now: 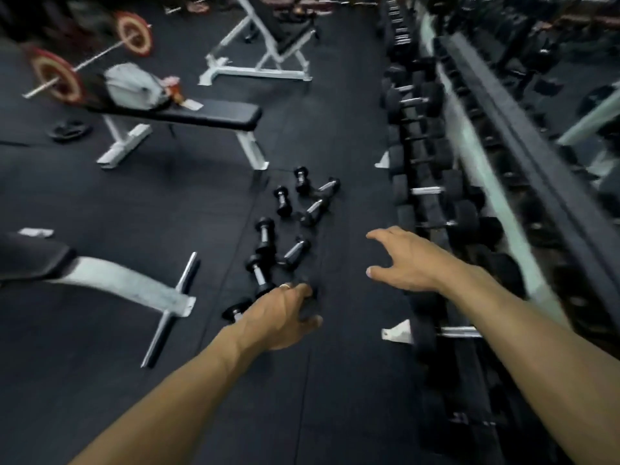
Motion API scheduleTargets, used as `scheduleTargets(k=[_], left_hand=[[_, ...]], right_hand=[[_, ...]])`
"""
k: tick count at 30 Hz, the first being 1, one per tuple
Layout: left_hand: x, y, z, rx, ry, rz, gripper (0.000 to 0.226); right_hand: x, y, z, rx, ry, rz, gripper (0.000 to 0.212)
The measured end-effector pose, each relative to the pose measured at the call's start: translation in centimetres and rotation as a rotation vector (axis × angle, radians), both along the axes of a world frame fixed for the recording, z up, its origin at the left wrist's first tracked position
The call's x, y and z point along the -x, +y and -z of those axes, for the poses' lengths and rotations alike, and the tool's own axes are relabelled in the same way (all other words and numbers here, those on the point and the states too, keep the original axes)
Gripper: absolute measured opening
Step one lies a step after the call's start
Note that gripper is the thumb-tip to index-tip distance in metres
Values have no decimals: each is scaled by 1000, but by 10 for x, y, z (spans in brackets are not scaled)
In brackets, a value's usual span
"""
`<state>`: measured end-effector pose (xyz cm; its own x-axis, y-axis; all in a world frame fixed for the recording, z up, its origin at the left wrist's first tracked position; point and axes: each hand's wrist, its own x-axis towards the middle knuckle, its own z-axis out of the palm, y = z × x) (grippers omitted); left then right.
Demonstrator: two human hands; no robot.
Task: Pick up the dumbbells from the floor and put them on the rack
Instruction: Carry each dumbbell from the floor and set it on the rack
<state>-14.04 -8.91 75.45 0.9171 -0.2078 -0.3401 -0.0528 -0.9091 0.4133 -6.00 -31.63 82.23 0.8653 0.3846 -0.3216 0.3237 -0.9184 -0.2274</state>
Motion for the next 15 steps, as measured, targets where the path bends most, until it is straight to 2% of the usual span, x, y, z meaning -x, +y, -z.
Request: scheduleTargets(k=[4,8,15], left_hand=[[16,91,22,-11,49,-183,47],[11,152,54,64,87,-280,69],[-44,208,142,95,169,-415,59]], right_hand=[[-12,93,18,34,42,-97,71],[-37,161,49,63,71,-201,68],[-116,265,152,92,155,-339,68]])
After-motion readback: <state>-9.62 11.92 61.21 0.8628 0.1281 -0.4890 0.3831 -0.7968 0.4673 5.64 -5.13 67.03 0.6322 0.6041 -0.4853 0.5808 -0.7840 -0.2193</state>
